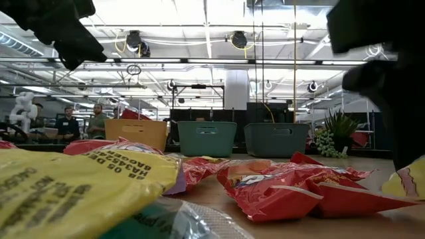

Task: Sort candy
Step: Put the yellow candy into the yellow bin

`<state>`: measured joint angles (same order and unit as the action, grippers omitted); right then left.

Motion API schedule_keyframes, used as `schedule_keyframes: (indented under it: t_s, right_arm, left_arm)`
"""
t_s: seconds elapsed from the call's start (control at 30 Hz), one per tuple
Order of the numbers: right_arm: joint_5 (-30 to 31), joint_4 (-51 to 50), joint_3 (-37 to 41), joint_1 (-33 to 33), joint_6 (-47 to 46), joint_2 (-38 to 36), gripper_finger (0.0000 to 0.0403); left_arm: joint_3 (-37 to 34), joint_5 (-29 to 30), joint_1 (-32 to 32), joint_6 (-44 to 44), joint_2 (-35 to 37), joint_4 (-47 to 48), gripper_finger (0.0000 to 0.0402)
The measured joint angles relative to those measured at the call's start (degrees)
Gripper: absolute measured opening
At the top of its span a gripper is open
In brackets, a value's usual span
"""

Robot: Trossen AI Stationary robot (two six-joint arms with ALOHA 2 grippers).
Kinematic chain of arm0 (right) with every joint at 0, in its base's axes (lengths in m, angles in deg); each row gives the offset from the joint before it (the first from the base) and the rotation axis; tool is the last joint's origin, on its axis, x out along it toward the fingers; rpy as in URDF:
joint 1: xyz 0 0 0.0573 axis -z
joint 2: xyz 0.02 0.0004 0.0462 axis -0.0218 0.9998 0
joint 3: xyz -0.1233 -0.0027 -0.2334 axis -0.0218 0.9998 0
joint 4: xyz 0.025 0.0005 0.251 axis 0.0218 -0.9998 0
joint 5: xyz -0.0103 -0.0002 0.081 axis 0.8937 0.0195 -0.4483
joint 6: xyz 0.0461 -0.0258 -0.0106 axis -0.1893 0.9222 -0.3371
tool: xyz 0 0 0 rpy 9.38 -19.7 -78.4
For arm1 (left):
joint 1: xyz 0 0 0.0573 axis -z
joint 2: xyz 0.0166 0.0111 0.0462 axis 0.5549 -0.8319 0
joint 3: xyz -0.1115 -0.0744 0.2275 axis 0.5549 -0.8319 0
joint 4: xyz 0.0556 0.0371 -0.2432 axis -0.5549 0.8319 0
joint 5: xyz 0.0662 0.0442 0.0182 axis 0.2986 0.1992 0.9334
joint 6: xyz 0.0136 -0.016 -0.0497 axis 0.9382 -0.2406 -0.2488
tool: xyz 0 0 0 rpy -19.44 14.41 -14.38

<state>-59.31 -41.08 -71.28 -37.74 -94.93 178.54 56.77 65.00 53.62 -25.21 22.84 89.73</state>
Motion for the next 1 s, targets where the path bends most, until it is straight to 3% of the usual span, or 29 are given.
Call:
schedule_keyframes:
  t_s: [0.1,0.23,0.6,0.87,1.0]
  right_arm:
    - [-2.78,0.62,-0.38,0.33,-0.24,2.18,0.0260]
    - [-5.10,1.63,-0.40,0.27,-0.83,3.61,0.0217]
    - [-5.66,3.09,-0.07,-0.01,-1.50,2.61,0.0015]
    - [-5.78,2.16,0.26,0.07,-1.96,-0.08,0.0011]
    - [-5.85,-0.54,0.34,0.60,-1.77,-4.82,0.0007]
  left_arm:
    - [0.00,0.08,-0.35,1.30,1.74,1.36,0.0121]
    - [0.00,0.12,-0.45,2.88,2.79,1.16,0.0121]
    - [0.00,0.08,-0.45,2.92,2.29,1.08,0.0121]
    - [0.00,0.03,-0.45,2.95,2.29,0.89,0.0121]
    - [0.00,-0.41,-0.45,2.50,2.29,0.84,0.0121]
